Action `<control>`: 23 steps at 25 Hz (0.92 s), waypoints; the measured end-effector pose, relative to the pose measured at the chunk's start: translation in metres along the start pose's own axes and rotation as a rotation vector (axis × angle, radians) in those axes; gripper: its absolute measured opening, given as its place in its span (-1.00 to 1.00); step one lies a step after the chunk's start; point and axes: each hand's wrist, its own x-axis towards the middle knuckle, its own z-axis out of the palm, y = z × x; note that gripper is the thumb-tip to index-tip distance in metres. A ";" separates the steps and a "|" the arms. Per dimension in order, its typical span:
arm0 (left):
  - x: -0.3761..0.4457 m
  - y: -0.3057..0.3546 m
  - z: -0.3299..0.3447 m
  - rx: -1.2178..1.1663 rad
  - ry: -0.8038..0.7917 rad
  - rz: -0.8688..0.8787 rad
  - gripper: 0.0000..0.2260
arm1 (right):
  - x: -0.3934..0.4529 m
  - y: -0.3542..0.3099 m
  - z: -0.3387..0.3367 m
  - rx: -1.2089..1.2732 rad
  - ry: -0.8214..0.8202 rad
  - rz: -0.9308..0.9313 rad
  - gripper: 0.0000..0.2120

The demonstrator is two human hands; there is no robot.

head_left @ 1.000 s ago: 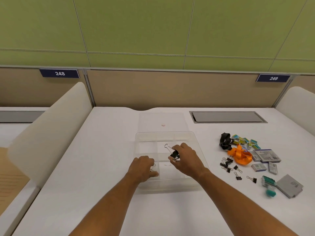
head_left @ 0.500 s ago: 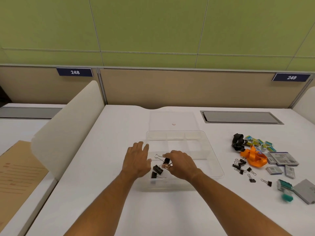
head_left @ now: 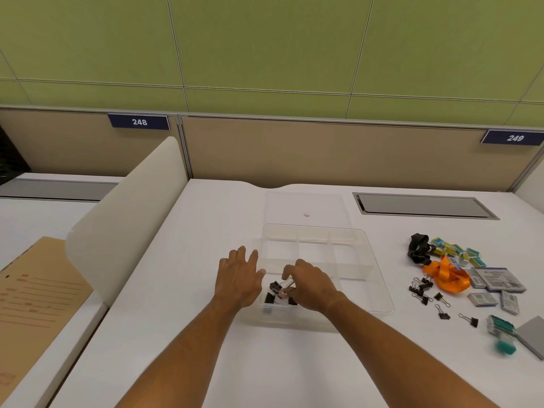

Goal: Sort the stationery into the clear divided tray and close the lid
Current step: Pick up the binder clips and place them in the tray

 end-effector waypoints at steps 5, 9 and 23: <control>-0.001 -0.001 -0.003 -0.017 0.027 0.000 -0.47 | 0.007 -0.009 -0.001 0.183 -0.001 -0.046 -0.69; -0.001 -0.001 -0.003 -0.040 0.022 0.003 -0.42 | 0.003 -0.007 0.000 0.197 0.057 -0.053 -0.58; 0.002 0.053 0.010 -0.114 0.038 0.139 -0.19 | -0.045 0.051 -0.006 -0.155 0.193 0.122 -0.22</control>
